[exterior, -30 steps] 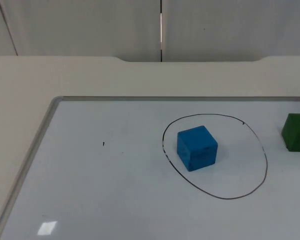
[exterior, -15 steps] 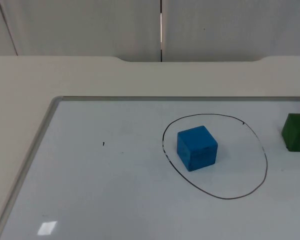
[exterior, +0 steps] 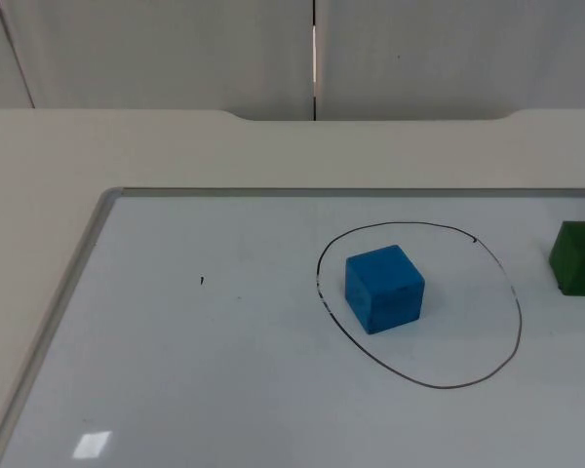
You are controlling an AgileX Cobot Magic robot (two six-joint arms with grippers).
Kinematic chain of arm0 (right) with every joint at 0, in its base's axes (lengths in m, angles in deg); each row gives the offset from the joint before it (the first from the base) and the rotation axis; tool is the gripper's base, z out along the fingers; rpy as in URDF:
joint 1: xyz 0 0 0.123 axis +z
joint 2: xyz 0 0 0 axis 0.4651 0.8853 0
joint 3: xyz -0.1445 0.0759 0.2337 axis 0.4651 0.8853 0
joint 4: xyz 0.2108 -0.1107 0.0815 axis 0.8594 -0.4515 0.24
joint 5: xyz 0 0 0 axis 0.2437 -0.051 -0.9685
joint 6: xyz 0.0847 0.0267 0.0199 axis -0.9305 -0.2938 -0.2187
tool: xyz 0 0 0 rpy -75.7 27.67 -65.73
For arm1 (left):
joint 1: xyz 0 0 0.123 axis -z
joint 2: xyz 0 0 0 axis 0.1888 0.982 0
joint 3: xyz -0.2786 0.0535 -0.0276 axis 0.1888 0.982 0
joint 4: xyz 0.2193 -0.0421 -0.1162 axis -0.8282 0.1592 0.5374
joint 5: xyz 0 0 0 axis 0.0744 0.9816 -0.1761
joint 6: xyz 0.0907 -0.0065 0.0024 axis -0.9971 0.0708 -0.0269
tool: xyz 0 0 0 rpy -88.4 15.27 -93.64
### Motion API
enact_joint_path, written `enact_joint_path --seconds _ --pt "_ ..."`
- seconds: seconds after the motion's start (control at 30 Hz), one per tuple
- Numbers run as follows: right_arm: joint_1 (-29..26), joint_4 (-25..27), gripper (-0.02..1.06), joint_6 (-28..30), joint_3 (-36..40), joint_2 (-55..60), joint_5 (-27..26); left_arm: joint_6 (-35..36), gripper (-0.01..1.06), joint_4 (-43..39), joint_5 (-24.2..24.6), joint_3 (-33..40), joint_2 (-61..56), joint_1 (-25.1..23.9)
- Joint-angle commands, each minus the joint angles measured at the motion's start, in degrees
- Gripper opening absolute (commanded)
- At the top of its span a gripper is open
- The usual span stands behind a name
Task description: Push the two cubes into the marked area.
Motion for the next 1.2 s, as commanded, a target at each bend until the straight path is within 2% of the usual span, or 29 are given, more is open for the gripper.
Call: enact_joint_path --seconds 0.0,0.23,0.7,1.17 --pt "-0.3 0.1 0.00 -0.1 -0.4 0.1 -0.9 0.0 0.00 -0.2 0.2 0.3 -0.2 -0.1" --pt "-0.2 0.2 0.00 -2.3 -0.4 0.1 -0.2 0.0 0.00 -0.2 0.2 0.3 -0.2 -0.1" --pt "-0.2 1.5 0.00 -2.9 -0.4 0.1 0.8 0.0 0.00 -0.2 0.2 0.3 -0.2 -0.1" --pt "3.8 2.7 0.00 -2.9 -0.4 0.1 -2.0 0.0 0.00 -0.2 0.2 0.3 -0.2 -0.1"
